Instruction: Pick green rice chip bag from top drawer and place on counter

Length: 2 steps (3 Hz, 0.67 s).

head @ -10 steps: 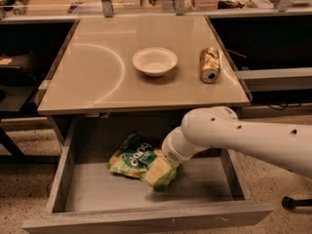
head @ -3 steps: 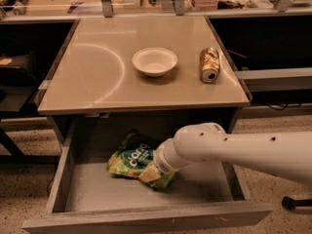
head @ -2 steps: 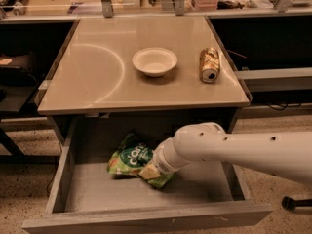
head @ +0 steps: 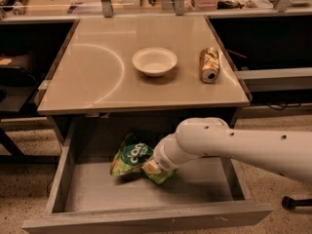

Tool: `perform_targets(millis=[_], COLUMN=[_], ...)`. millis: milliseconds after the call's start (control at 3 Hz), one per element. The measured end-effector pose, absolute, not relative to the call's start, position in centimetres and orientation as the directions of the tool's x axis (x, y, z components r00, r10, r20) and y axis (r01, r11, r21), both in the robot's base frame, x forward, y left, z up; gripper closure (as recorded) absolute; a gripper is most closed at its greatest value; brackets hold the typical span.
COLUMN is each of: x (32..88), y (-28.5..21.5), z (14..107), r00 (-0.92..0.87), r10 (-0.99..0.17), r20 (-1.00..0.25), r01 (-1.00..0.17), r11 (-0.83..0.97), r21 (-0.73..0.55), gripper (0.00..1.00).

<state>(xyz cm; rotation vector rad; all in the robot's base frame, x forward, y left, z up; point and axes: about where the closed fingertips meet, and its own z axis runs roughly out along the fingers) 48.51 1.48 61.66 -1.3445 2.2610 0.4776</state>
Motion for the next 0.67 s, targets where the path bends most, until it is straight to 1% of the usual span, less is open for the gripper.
perform_targets(millis=[667], x=[46.6], y=[1.4], z=[69.1], r00=[-0.380], r10=[-0.701], r20=[-0.603], r01=[-0.906], r11=[0.413], r21=[0.091], gripper=[1.00])
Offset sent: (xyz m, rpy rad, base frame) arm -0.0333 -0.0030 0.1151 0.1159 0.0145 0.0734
